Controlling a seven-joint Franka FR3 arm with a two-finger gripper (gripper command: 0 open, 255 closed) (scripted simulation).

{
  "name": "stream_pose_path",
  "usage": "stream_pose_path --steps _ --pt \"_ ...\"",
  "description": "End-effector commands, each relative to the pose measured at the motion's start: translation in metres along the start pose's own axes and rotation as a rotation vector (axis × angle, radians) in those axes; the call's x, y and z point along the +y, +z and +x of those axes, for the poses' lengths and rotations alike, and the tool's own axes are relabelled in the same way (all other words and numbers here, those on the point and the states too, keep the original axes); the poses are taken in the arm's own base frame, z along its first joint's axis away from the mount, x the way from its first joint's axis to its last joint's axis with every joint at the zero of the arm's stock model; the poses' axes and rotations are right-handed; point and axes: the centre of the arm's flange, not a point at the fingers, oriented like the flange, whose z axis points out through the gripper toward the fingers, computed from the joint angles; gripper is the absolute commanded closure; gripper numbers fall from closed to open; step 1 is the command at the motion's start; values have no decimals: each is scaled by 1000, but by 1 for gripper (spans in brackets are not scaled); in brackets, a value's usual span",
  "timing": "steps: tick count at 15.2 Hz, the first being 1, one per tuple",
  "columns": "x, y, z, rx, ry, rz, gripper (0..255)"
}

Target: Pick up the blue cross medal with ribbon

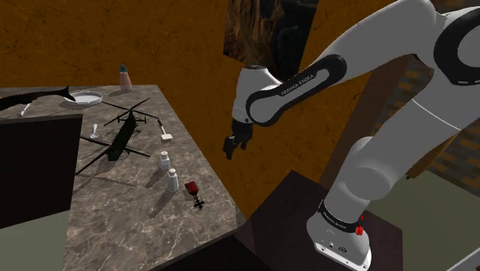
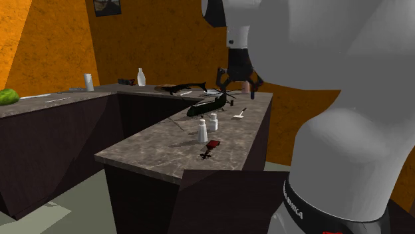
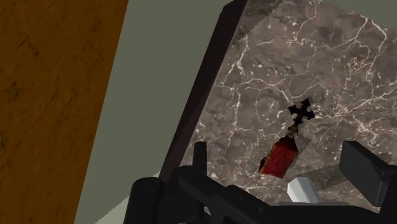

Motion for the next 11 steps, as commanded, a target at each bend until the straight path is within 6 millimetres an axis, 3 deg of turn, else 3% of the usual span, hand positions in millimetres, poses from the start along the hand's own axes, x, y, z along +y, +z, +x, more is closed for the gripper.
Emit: stream_pose_path --steps 1,11 --pt "-9 24 10 15 -11 4 0" --pt "-50 136 57 72 -63 18 0"
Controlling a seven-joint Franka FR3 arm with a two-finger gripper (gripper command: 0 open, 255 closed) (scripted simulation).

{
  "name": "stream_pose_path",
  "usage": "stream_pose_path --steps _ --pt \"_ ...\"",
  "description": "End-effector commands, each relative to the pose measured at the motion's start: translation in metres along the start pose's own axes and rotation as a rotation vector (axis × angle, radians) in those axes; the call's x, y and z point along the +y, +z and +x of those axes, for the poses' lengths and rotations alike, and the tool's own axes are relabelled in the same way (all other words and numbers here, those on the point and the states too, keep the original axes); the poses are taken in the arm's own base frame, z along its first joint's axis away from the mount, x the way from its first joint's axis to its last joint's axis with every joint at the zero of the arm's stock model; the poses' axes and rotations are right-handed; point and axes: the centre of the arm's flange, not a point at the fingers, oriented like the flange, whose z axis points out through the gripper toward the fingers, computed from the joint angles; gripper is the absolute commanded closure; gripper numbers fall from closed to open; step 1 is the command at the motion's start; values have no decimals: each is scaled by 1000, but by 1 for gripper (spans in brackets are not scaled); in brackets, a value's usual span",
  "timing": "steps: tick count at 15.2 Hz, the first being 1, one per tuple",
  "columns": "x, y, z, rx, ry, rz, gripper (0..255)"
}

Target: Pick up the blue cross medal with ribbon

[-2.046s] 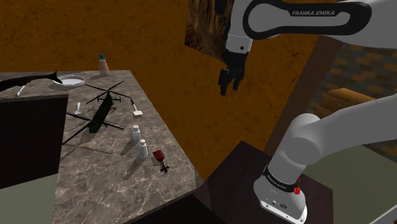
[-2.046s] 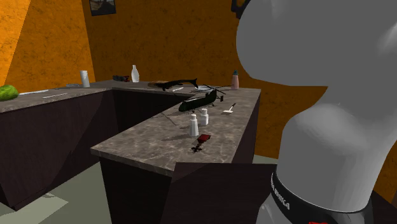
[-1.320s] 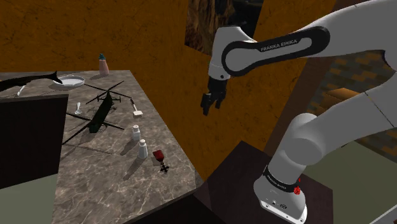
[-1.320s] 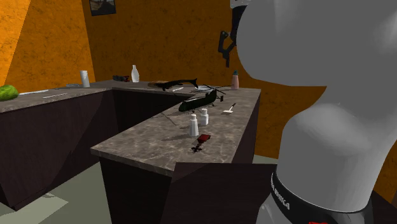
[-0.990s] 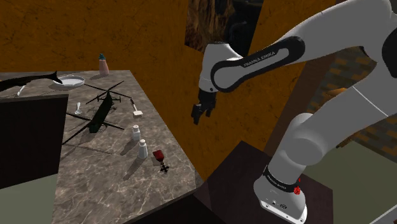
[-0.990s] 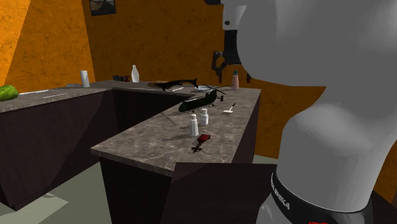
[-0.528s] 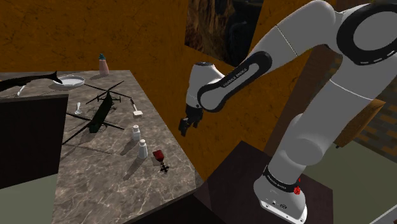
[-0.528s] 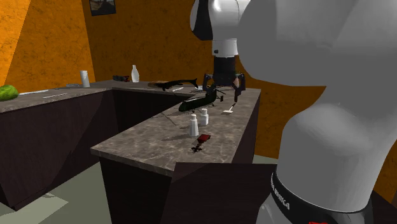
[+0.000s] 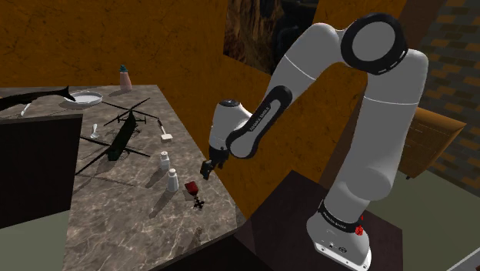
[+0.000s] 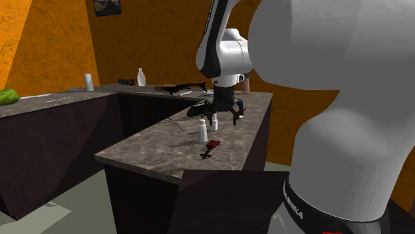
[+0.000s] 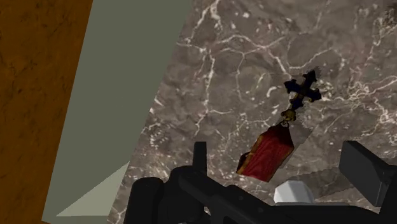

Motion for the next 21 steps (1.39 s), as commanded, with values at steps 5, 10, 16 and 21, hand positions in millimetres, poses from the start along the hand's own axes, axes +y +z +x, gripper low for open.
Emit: stream_pose_path --steps 5,10,16,21 --pt "-23 69 28 36 -32 9 0" --pt "-36 108 41 54 -48 13 0" --pt "-36 143 37 54 -48 13 0" --pt "-37 143 36 54 -48 13 255"
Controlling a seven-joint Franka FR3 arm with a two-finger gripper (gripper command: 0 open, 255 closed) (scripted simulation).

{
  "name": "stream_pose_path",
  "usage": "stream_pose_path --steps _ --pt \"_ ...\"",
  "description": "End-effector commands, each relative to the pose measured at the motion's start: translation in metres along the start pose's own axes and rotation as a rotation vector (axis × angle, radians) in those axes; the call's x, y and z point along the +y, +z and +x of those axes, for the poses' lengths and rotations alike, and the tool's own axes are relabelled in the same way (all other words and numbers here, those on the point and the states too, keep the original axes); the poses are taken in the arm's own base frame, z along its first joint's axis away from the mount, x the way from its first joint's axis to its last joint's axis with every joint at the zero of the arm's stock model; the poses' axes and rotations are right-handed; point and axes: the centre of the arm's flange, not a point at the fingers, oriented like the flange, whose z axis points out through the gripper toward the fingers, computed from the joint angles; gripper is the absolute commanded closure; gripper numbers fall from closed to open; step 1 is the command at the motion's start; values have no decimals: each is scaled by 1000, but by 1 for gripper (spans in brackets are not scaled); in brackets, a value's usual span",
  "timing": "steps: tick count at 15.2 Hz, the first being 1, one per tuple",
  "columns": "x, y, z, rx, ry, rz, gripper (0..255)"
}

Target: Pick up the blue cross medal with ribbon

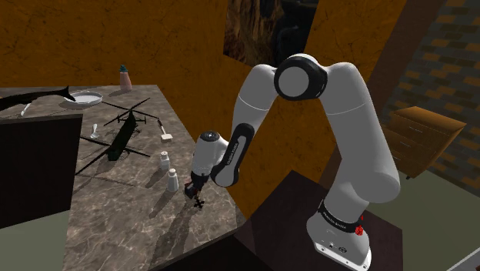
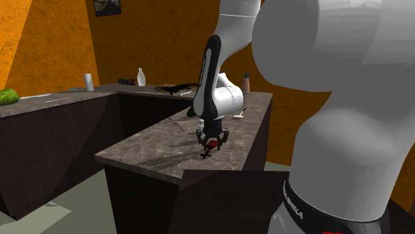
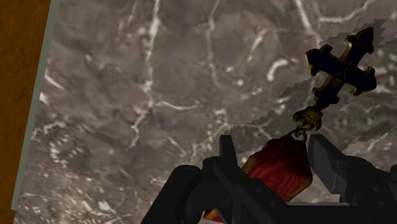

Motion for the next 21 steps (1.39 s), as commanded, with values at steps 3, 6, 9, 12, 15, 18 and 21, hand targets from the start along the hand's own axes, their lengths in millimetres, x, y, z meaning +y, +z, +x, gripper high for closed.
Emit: stream_pose_path --steps 3,6,9,12,15,18,21 --pt "0 4 -3 -6 -1 0 255" --pt "-1 4 -2 -6 -2 0 255" --pt "0 -8 0 -6 -1 0 255" --pt "0 -23 3 -6 -1 0 255" --pt "0 -39 6 -6 -1 0 255" --pt "0 -55 9 -6 -1 0 255" --pt "0 -70 12 -6 -1 0 255"
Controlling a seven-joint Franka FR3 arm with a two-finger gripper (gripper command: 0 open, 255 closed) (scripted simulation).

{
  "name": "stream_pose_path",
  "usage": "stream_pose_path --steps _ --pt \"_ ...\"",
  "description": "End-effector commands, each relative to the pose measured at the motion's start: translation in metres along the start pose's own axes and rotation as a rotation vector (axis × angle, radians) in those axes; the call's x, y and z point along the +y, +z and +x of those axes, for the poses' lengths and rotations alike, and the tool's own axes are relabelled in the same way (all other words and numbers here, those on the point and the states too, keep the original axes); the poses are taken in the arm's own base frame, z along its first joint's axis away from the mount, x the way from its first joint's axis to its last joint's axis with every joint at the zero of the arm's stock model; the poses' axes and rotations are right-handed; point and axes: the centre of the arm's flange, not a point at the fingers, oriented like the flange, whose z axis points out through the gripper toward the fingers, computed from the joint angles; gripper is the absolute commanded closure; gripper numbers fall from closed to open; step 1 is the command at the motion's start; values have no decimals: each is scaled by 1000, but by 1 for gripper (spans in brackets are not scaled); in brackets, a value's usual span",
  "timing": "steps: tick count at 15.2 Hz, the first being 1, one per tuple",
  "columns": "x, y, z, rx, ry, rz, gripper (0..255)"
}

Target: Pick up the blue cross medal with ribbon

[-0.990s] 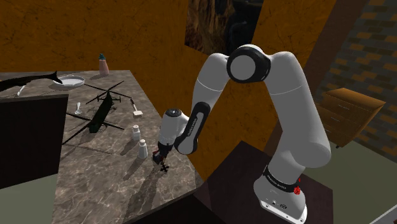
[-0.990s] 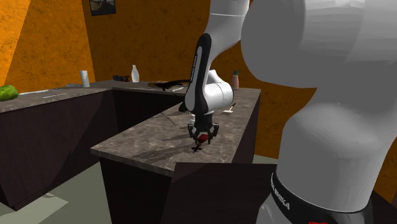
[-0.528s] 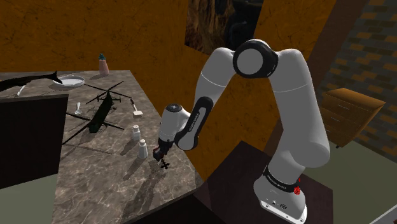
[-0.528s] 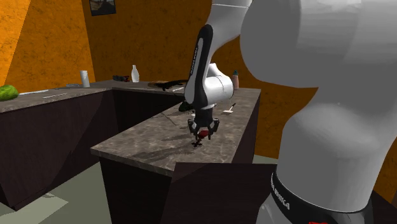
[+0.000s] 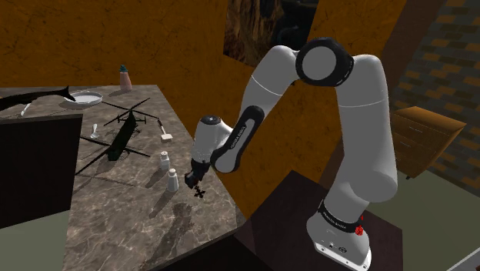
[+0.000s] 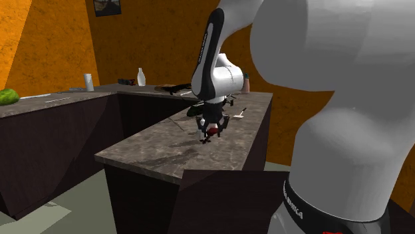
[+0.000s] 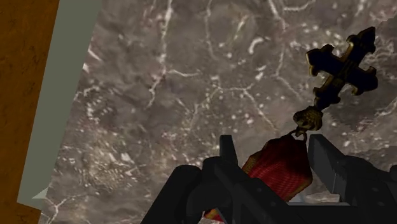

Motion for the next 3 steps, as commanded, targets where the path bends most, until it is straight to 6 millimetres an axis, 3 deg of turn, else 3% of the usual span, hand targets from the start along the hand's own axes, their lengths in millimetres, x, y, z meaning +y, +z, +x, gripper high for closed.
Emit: stream_pose_path --steps 1,3 --pt "1 -10 1 0 0 0 255" --pt "1 -11 1 0 0 0 255"
